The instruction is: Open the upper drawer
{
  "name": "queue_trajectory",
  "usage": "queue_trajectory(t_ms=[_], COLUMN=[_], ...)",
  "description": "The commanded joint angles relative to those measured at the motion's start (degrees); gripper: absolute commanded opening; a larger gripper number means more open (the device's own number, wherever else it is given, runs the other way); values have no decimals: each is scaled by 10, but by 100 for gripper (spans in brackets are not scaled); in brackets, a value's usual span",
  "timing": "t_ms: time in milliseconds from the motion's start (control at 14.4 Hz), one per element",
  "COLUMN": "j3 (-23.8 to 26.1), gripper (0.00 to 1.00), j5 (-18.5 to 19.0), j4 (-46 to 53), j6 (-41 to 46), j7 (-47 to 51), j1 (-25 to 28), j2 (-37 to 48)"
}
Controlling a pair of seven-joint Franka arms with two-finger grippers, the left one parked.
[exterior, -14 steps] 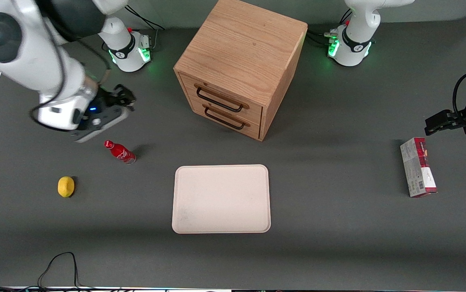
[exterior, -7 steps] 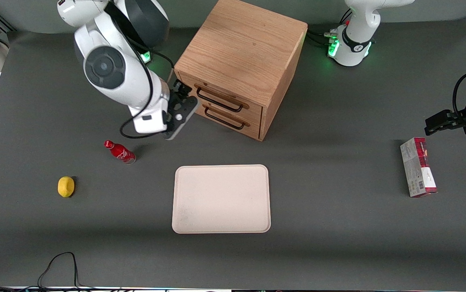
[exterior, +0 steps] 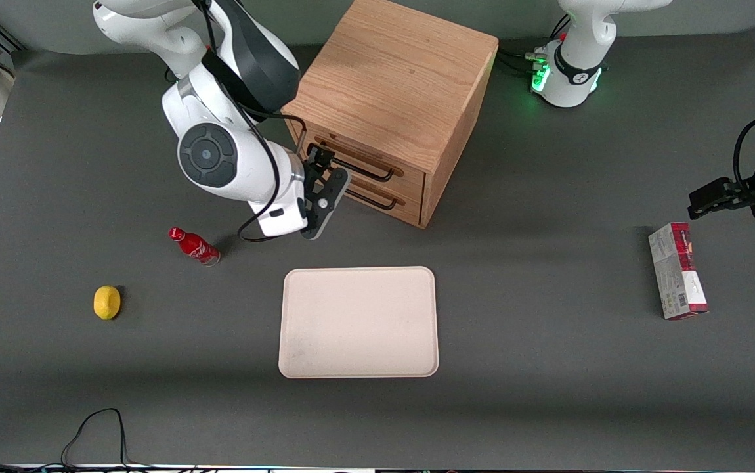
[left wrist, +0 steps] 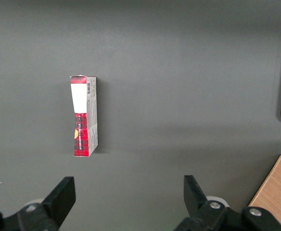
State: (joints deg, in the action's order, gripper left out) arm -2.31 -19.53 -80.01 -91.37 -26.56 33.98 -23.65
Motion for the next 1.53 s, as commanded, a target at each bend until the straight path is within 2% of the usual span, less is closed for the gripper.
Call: queue_trajectory(t_ms=[0,487,1461], j3=[-2,-2,-3], gripper=[100,100,100], j5=[-18,-17,-16], j4=[15,0,-44], j6=[-2,-11,-45], j7=[-17,-20,-40], j1=[7,37,57], j2=[-16,-28,-30])
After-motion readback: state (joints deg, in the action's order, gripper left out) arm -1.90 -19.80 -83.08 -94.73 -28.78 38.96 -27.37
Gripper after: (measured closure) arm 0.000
